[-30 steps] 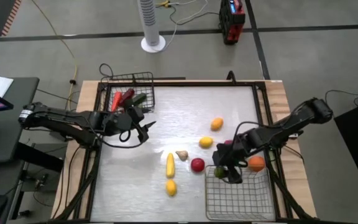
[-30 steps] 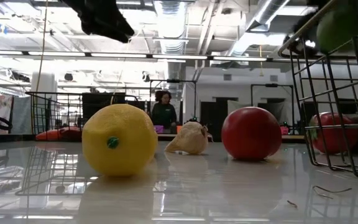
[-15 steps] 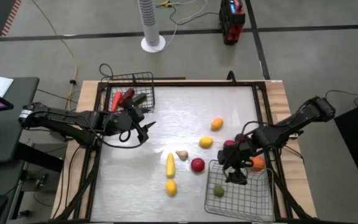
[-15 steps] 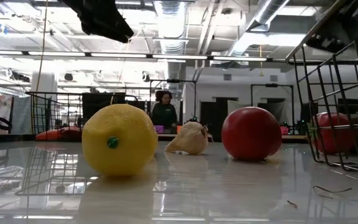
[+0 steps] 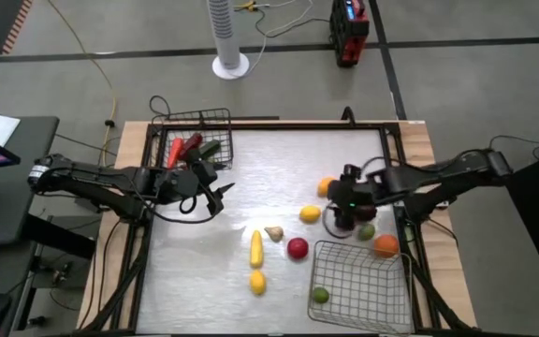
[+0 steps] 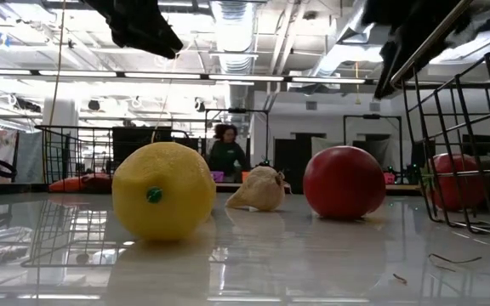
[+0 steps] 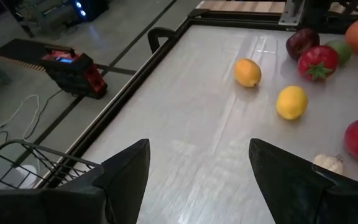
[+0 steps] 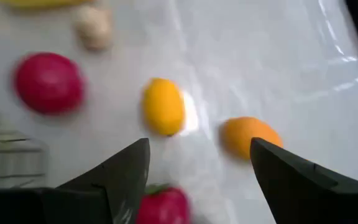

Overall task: Sort produce into baskets
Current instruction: Put the top lemon into the gold wire basket, then adjust the gold wire basket, then put the top lemon into the gold wire basket

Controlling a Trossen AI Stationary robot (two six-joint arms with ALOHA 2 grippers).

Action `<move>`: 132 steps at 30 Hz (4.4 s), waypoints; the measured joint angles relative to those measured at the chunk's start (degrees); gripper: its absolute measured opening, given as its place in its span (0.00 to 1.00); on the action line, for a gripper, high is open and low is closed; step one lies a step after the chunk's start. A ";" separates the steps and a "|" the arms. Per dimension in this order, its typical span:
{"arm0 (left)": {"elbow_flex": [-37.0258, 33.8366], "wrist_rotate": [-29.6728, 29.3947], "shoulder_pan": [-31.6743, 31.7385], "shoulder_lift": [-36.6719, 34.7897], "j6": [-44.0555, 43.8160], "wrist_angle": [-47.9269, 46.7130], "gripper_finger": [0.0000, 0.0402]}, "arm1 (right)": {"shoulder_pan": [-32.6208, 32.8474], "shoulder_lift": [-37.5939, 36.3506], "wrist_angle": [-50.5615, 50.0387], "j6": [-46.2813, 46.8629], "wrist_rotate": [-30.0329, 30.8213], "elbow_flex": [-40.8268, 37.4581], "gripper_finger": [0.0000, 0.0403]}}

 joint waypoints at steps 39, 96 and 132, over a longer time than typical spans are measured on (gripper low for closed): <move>0.00 0.66 0.00 0.04 0.00 -5.41 0.66 | -23.61 28.29 5.81 -29.50 -10.99 -0.26 0.74; 0.00 1.79 0.00 0.04 -2.50 -5.60 0.66 | 15.08 8.12 -4.88 17.41 1.04 3.50 0.73; -3.30 1.46 -0.28 0.03 -2.37 -5.82 0.66 | -8.16 25.86 15.04 -13.83 -13.21 3.42 0.74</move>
